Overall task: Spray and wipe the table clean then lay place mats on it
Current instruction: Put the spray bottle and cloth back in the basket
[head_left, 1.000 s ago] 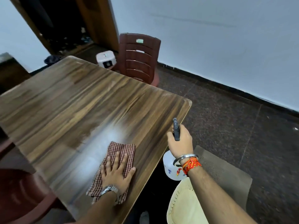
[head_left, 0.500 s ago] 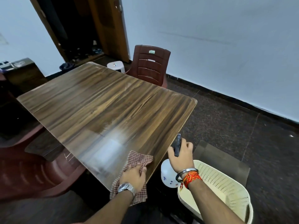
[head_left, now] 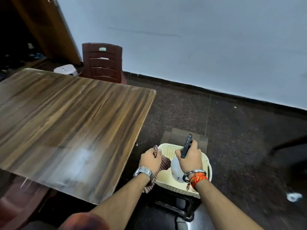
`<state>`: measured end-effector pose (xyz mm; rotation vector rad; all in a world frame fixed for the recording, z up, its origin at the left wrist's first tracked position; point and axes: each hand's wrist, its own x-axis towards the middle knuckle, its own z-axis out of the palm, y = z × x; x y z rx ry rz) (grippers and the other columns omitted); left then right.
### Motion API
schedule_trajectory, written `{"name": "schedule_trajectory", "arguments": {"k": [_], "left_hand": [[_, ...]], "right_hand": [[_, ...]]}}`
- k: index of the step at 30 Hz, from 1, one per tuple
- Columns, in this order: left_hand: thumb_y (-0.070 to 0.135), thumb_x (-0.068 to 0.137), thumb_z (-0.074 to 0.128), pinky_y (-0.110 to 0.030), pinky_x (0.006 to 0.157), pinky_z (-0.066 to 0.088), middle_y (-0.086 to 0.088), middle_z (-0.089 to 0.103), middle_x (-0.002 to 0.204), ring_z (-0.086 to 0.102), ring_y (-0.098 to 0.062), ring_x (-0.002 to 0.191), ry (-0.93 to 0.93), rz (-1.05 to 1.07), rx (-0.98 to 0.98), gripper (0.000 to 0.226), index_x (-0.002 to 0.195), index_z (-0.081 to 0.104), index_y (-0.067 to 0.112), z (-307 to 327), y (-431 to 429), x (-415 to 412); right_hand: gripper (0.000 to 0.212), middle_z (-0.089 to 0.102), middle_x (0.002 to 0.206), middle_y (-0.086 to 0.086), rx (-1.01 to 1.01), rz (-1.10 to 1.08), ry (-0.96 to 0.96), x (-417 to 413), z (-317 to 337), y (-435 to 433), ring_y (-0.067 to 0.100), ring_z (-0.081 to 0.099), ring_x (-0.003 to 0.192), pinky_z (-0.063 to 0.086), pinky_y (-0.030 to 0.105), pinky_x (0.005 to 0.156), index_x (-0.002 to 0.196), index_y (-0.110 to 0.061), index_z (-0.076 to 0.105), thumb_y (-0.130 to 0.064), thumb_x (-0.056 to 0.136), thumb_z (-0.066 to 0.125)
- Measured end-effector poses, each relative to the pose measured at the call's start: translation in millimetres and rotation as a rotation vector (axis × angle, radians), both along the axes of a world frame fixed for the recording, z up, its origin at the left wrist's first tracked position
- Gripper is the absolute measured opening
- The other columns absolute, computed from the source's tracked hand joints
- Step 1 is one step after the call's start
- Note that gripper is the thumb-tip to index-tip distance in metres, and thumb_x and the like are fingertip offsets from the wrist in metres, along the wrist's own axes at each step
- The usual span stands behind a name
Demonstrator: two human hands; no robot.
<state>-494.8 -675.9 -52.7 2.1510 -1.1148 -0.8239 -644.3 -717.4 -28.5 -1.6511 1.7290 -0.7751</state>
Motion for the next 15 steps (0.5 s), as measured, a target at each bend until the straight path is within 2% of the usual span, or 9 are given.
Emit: {"name": "schedule_trajectory", "arguments": {"k": [2, 4, 7, 10, 13, 15], "left_hand": [[0.039, 0.093, 0.053, -0.031, 0.059, 0.035, -0.009, 0.063, 0.073, 0.061, -0.031, 0.074, 0.023, 0.001, 0.0, 0.039, 0.066, 0.045, 0.012, 3, -17, -15], [0.035, 0.092, 0.055, -0.031, 0.061, 0.035, -0.011, 0.064, 0.077, 0.061, -0.032, 0.079, 0.058, 0.013, 0.015, 0.033, 0.069, 0.047, 0.012, 4, -32, -30], [0.026, 0.09, 0.056, -0.03, 0.064, 0.04, -0.011, 0.067, 0.084, 0.063, -0.031, 0.084, 0.089, -0.01, 0.079, 0.021, 0.073, 0.051, 0.015, 4, -47, -49], [0.018, 0.088, 0.055, -0.031, 0.072, 0.046, -0.007, 0.069, 0.089, 0.064, -0.027, 0.086, 0.059, -0.066, 0.106, 0.006, 0.087, 0.061, 0.015, -2, -61, -68], [0.012, 0.088, 0.054, -0.024, 0.07, 0.04, 0.0, 0.068, 0.093, 0.06, -0.019, 0.083, 0.088, -0.088, 0.123, 0.019, 0.103, 0.065, 0.016, -11, -66, -74], [0.012, 0.088, 0.055, -0.025, 0.071, 0.043, -0.002, 0.069, 0.092, 0.063, -0.021, 0.085, 0.051, -0.112, 0.156, 0.018, 0.104, 0.063, 0.015, -23, -72, -79]], "right_hand": [[0.039, 0.057, 0.087, 0.013, 0.011, -0.037, 0.013, -17, -7, -7, 0.024, 0.04, 0.081, 0.037, 0.033, 0.066, 0.111, -0.014, 0.043, -0.019, 0.079, 0.064], [0.041, 0.059, 0.089, 0.014, 0.042, -0.009, -0.011, -37, -17, -17, 0.026, 0.048, 0.08, 0.044, 0.035, 0.068, 0.115, -0.016, 0.043, -0.021, 0.08, 0.063], [0.04, 0.065, 0.081, 0.006, 0.064, 0.057, 0.012, -65, -35, -30, 0.027, 0.062, 0.074, 0.055, 0.043, 0.069, 0.109, -0.021, 0.041, -0.029, 0.079, 0.067], [0.042, 0.065, 0.082, 0.003, 0.124, 0.084, -0.006, -86, -54, -41, 0.024, 0.064, 0.079, 0.055, 0.04, 0.074, 0.109, -0.016, 0.041, -0.018, 0.08, 0.072], [0.055, 0.064, 0.093, 0.009, 0.147, 0.075, -0.021, -91, -75, -45, 0.026, 0.063, 0.084, 0.055, 0.038, 0.077, 0.123, -0.013, 0.038, -0.016, 0.079, 0.07], [0.059, 0.061, 0.096, 0.012, 0.193, 0.085, -0.032, -93, -93, -50, 0.028, 0.061, 0.085, 0.054, 0.038, 0.079, 0.129, -0.011, 0.036, -0.016, 0.08, 0.068]]}}
